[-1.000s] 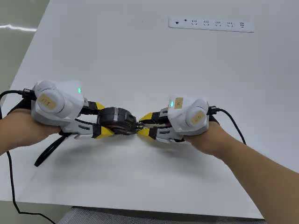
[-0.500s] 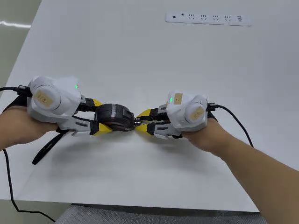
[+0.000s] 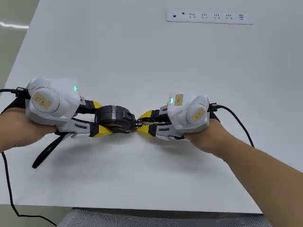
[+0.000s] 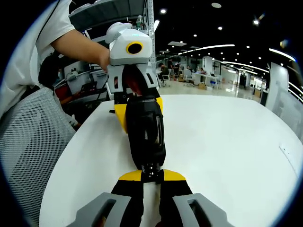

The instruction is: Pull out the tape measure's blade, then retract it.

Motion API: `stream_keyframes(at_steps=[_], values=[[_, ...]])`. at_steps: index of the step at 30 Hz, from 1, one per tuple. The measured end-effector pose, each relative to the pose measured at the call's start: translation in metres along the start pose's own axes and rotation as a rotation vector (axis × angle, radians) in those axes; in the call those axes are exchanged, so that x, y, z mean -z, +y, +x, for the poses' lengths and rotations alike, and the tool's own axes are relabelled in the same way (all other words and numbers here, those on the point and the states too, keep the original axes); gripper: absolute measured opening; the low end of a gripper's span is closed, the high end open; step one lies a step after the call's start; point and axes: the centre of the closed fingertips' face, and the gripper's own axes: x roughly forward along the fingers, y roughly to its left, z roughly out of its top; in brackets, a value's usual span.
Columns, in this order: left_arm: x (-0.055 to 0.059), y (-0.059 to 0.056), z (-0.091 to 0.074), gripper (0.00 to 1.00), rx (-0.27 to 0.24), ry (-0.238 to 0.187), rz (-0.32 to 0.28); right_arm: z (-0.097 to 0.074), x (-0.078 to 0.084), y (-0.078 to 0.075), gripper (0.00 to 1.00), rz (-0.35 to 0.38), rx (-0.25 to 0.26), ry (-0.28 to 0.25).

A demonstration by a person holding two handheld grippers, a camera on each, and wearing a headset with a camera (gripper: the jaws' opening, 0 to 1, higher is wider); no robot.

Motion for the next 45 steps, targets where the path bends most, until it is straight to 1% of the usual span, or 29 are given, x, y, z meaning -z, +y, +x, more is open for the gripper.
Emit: stream_keyframes(at_steps=[11,13,17,29,37,45], values=[[0.001,0.000,0.000,0.25,0.007,0.006,0.017,-0.001,0.001,0.000,0.07,-0.005,0.002,0.007],[0.001,0.000,0.000,0.25,0.003,0.011,0.029,-0.002,0.001,0.000,0.07,0.004,0.003,0.006],[0.002,0.000,0.000,0.25,0.008,0.013,0.036,-0.007,0.005,0.002,0.08,0.008,0.012,0.006],[0.002,0.000,0.001,0.25,0.013,0.018,0.051,-0.020,0.012,0.002,0.08,0.024,0.029,0.016],[0.001,0.000,0.001,0.25,0.018,0.017,0.053,-0.031,0.019,0.001,0.08,0.036,0.046,0.020],[0.001,0.000,0.001,0.25,0.018,0.018,0.054,-0.037,0.023,0.000,0.08,0.033,0.051,0.030]])
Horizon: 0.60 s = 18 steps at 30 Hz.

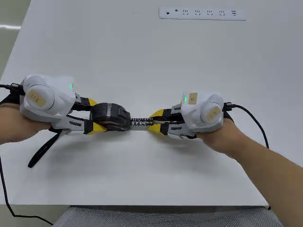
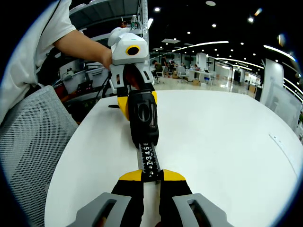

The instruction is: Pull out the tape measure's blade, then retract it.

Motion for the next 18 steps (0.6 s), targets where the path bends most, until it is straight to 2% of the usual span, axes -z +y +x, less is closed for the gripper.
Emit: stream_keyframes(at_steps=[18], values=[[0.000,0.001,0.000,0.25,-0.001,0.002,-0.003,-0.023,0.016,-0.005,0.08,-0.009,0.023,0.034]])
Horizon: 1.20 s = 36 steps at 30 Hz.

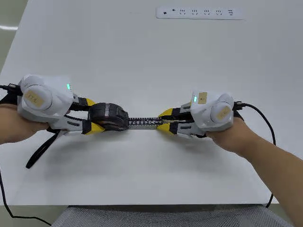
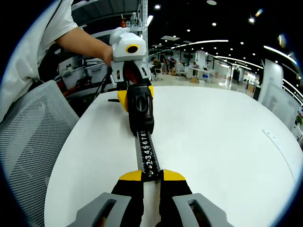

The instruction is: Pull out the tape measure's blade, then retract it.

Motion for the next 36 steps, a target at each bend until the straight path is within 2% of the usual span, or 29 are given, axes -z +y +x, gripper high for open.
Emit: stream_keyframes(at_steps=[36], values=[[-0.001,-0.001,0.000,0.26,-0.003,0.003,0.002,-0.039,0.027,-0.010,0.08,-0.009,0.031,0.053]])
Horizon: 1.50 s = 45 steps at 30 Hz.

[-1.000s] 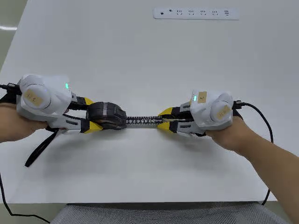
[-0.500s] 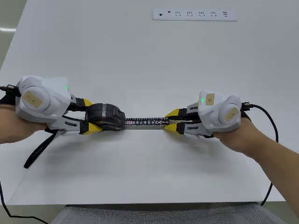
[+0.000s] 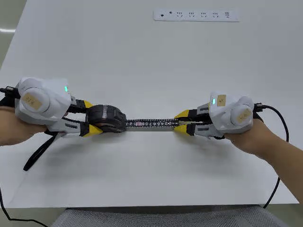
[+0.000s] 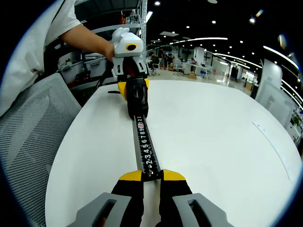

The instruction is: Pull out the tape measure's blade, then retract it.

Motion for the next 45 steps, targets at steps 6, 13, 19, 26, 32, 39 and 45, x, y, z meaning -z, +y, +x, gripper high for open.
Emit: stream_keyframes(at_steps=[6,13,19,26,32,39,45], values=[[0.000,0.000,0.000,0.26,0.000,-0.001,0.000,-0.008,0.003,0.000,0.08,0.003,0.008,0.010],[0.000,0.000,0.000,0.26,-0.002,-0.001,-0.001,-0.018,0.010,-0.002,0.07,0.009,0.025,0.021],[0.000,0.000,0.000,0.26,-0.004,-0.002,-0.002,-0.025,0.015,-0.004,0.07,0.013,0.034,0.023],[0.000,0.000,0.000,0.26,-0.003,-0.004,-0.003,-0.034,0.019,-0.005,0.07,0.013,0.045,0.033],[0.000,0.000,0.000,0.26,-0.005,-0.002,-0.003,-0.042,0.026,-0.008,0.07,0.017,0.055,0.045],[0.000,0.000,0.000,0.26,-0.006,-0.003,-0.003,-0.051,0.033,-0.008,0.07,0.021,0.063,0.058],[0.000,0.000,0.000,0.26,-0.007,-0.002,-0.002,-0.058,0.040,-0.011,0.07,0.023,0.074,0.069]])
